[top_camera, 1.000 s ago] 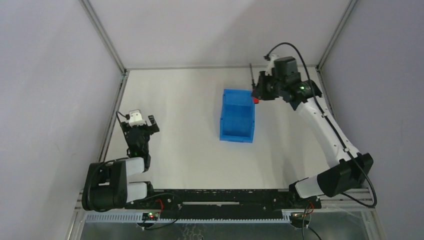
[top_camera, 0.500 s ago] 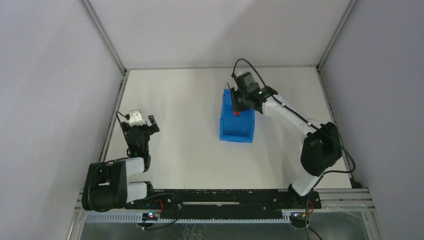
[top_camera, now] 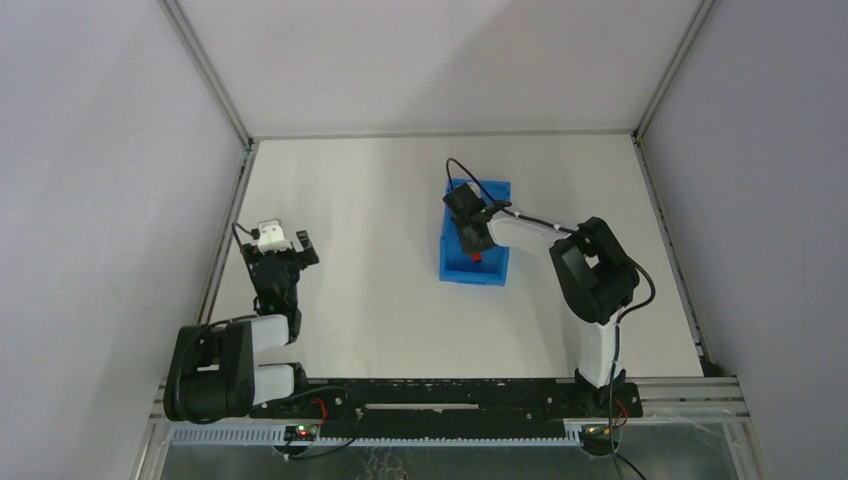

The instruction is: Put the screwdriver in the bin

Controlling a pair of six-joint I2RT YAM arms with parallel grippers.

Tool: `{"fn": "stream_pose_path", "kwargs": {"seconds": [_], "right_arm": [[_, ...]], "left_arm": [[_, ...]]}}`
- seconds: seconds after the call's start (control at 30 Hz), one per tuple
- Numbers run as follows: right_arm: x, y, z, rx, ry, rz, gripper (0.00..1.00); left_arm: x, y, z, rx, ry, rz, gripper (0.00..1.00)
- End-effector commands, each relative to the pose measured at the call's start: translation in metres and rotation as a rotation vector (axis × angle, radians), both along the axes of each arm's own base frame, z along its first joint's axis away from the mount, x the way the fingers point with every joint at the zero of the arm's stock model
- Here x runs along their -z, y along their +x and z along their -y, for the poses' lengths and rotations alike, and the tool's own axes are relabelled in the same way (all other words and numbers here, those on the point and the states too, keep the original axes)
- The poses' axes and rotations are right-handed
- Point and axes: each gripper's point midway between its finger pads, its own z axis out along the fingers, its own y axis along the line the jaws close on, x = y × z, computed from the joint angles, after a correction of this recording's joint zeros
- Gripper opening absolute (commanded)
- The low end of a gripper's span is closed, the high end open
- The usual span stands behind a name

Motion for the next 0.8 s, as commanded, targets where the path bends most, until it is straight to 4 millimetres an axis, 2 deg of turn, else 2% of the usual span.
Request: {"fn": "stream_pose_path", "kwargs": {"seconds": [0.0, 0.13, 0.23, 0.5, 0.57, 0.67, 0.77], "right_arm": [[-0.005, 0.015, -0.007, 0.041, 0.018, 0.074, 0.37], [-0.012, 0.014, -0.007, 0.041, 0.019, 0.083, 0.47], [-0.031, 0.014, -0.009, 0.028, 0.043, 0.115, 0.50], [-0.126, 0.006, -0.010, -0.015, 0.167, 0.266, 0.61], [-0.150, 0.003, -0.006, -0.031, 0.187, 0.312, 0.65], [-0.175, -0.002, 0.004, -0.039, 0.214, 0.338, 0.72], [-0.192, 0.001, 0.026, -0.006, 0.227, 0.360, 0.82]], "left_arm": [[-0.033, 0.012, 0.000, 0.001, 0.015, 0.107, 1.00], [-0.033, 0.012, 0.000, 0.001, 0.015, 0.107, 1.00], [-0.033, 0.012, 0.000, 0.002, 0.015, 0.106, 1.00], [-0.033, 0.012, 0.000, 0.001, 0.015, 0.107, 1.00], [-0.033, 0.012, 0.000, 0.002, 0.015, 0.106, 1.00], [-0.033, 0.012, 0.000, 0.001, 0.015, 0.106, 1.00], [-0.033, 0.012, 0.000, 0.001, 0.015, 0.106, 1.00]]}}
